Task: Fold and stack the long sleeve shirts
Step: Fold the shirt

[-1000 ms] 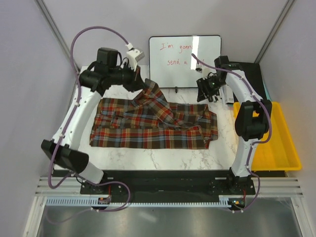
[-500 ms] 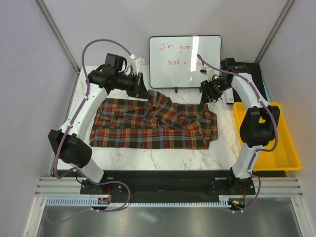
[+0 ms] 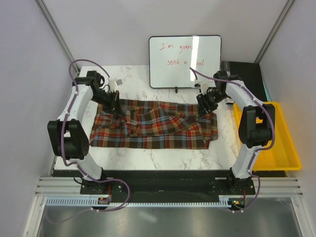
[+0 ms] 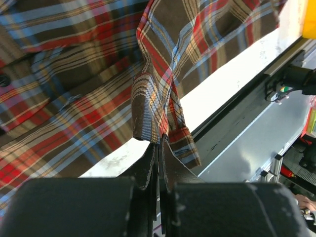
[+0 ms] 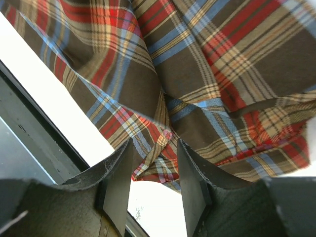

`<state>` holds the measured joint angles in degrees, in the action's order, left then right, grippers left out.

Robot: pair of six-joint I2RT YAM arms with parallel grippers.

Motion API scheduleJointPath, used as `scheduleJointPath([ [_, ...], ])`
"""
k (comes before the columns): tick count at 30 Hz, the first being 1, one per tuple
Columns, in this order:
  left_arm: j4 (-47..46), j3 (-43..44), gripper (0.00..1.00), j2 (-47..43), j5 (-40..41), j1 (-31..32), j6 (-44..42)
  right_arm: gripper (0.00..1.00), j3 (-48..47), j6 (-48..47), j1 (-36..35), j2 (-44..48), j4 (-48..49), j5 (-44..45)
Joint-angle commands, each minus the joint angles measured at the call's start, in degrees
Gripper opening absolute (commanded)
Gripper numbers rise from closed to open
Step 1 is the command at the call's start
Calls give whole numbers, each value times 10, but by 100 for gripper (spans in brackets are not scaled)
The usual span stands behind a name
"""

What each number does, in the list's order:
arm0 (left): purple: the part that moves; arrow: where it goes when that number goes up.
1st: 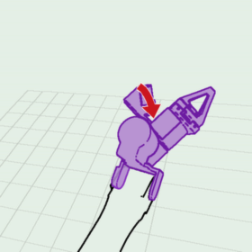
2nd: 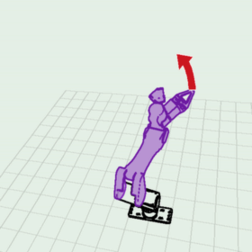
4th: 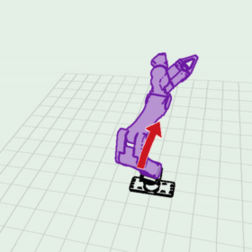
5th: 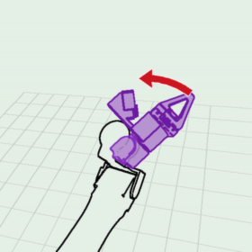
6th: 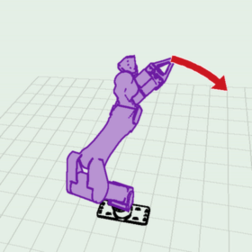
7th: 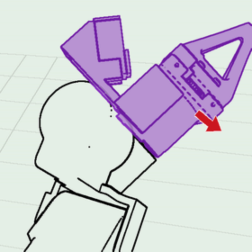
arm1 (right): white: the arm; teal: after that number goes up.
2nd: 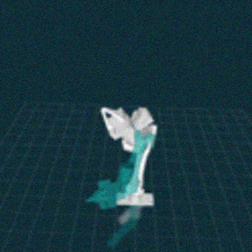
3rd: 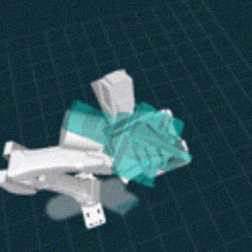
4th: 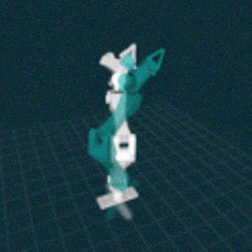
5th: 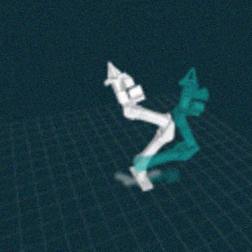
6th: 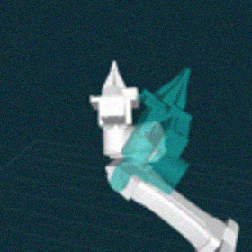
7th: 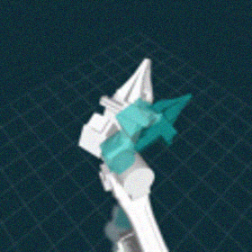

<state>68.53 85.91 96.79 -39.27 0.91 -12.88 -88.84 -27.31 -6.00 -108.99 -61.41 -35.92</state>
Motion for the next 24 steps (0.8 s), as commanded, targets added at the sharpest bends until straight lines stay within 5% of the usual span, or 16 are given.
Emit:
scheduleJointPath([
  [1, 40, 15, 2, 10, 23, -32, -86, 48, 22, -22, -15, 32, 17, 11],
  [22, -56, 30, 2, 83, 126, -61, -172, 45, 97, -4, -40, 63, 48, 16],
  [24, -74, 13, 15, 90, 150, -62, -182, 47, 97, 15, -39, 69, 50, 24],
])
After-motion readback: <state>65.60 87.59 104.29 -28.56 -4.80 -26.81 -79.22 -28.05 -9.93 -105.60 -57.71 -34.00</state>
